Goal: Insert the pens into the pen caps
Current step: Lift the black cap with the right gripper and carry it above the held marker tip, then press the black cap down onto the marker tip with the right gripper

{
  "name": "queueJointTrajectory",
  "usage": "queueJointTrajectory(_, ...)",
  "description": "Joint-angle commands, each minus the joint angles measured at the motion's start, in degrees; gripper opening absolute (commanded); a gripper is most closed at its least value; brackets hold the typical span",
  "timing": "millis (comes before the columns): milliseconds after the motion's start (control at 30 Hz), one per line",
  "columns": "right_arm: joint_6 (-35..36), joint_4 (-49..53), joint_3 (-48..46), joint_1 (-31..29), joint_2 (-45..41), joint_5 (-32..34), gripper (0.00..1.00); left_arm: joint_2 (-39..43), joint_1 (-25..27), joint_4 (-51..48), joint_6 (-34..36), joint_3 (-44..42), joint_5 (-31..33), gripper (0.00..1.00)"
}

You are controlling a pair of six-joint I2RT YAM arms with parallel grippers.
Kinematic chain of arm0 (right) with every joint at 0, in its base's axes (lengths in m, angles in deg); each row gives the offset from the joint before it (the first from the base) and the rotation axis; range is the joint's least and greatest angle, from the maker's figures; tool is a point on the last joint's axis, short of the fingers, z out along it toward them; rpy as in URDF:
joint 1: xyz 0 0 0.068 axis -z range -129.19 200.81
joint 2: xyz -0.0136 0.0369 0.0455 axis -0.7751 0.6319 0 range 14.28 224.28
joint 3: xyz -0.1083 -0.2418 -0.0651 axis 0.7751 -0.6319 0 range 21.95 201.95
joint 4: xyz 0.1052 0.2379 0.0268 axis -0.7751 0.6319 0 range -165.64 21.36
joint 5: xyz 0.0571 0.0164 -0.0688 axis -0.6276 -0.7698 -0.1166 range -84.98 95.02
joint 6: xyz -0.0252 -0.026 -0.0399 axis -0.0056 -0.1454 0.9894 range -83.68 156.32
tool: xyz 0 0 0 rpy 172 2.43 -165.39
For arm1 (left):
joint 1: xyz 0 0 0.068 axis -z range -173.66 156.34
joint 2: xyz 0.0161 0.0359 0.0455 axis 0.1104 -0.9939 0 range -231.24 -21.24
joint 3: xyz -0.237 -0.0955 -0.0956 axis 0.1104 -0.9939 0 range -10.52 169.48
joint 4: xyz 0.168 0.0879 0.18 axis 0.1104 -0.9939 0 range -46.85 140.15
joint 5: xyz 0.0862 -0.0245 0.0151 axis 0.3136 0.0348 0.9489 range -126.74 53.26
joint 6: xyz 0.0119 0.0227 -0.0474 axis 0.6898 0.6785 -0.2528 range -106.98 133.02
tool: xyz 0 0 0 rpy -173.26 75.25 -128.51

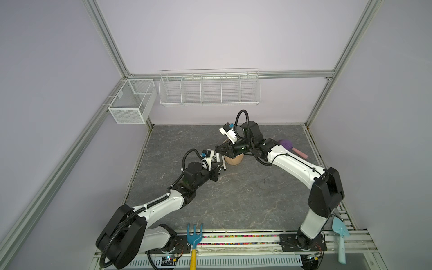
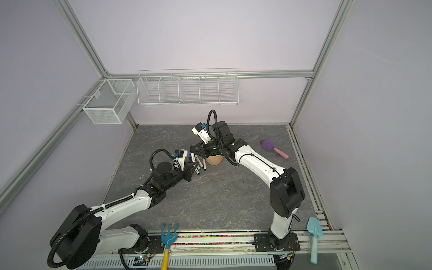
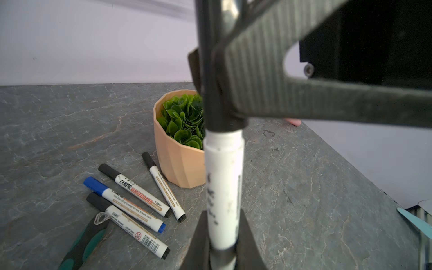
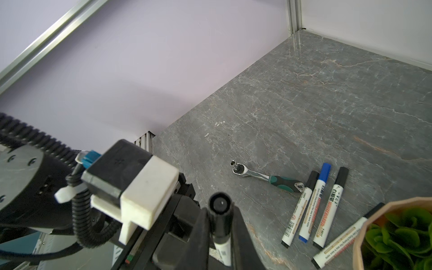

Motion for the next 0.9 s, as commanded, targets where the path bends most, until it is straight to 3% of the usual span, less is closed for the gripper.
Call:
queueJointTrajectory(0,3.1,13.4,-3.0,-1.7,-1.2,-0.3,0.17,1.3,0.7,7.9,6.0,3.4,10.6,0.0)
queueJointTrajectory(100,3.2,13.6,-3.3,-1.8,-1.7,-0.4,0.19,0.6,2.8,8.9,9.1,3.1,11.3,0.0)
queueJointTrajectory(333,1.3,10.9,-3.9,-1.2,-3.1,-0.5,0.23,-1.9,4.3,13.4,8.6,1.6,10.8,0.0)
queueJointTrajectory(533,-1.9,6.7,-5.4,0.0,-5.2,0.9,0.41,-2.6,4.6,15.7,10.0,0.3,10.5,0.0)
queueJointTrajectory(867,-3.9,2.6,-7.3,2.1,-10.4,3.3,0.47,-2.7,4.9,14.1,10.3,-0.9,11.6,0.0)
